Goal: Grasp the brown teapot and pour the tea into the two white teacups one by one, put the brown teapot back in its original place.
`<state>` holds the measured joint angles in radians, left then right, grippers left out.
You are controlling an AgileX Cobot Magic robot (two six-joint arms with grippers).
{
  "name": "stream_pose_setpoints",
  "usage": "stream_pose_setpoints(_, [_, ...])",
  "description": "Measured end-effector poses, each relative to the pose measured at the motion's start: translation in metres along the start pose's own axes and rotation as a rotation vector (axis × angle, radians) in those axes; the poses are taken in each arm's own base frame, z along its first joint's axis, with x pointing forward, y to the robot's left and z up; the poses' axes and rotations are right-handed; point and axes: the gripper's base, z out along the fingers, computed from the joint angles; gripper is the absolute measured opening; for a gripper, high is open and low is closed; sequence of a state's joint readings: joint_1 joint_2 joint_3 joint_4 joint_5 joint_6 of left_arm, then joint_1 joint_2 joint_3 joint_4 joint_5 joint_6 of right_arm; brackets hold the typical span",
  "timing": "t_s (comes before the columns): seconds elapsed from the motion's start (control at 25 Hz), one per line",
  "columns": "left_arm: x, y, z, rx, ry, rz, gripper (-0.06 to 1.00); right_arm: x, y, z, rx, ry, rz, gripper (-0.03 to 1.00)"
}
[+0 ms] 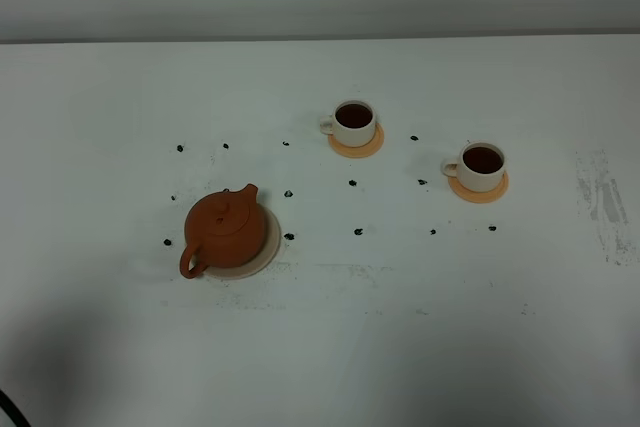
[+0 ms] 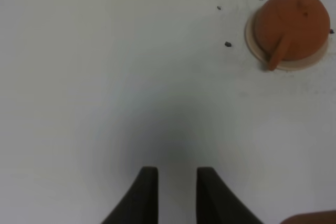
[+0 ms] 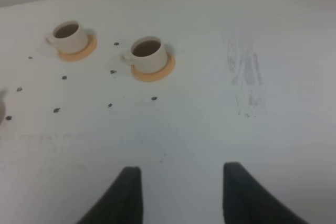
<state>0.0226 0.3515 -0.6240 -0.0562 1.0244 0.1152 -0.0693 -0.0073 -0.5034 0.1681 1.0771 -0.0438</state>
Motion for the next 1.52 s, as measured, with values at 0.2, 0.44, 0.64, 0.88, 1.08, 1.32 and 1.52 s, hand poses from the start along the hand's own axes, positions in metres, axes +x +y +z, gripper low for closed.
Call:
stream_pose_setpoints(0.2, [0.023, -0.002, -0.003, -0.001, -0.024, -0.014, 0.22, 0.0, 0.0, 0.0, 0.0, 0.0, 0.0, 0.38])
stream_pose_setpoints(0.44, [0.04, -0.004, -0.002, -0.001, -0.036, -0.016, 0.22, 0.0, 0.0, 0.0, 0.0, 0.0, 0.0, 0.38])
stream_pose_setpoints(0.64, [0.047, -0.005, -0.012, -0.007, -0.107, -0.013, 0.22, 0.0, 0.0, 0.0, 0.0, 0.0, 0.001, 0.38])
stream_pose_setpoints(0.88, [0.056, -0.006, -0.023, -0.014, -0.199, -0.008, 0.22, 0.0, 0.0, 0.0, 0.0, 0.0, 0.001, 0.38])
stream_pose_setpoints(1.08, [0.056, -0.006, -0.023, -0.014, -0.201, -0.008, 0.22, 0.0, 0.0, 0.0, 0.0, 0.0, 0.0, 0.38])
stream_pose_setpoints(1.32, [0.056, -0.006, -0.023, -0.014, -0.201, -0.008, 0.22, 0.0, 0.0, 0.0, 0.0, 0.0, 0.0, 0.38])
stream_pose_setpoints(1.52, [0.056, -0.006, -0.023, -0.014, -0.201, -0.008, 0.22, 0.0, 0.0, 0.0, 0.0, 0.0, 0.0, 0.38])
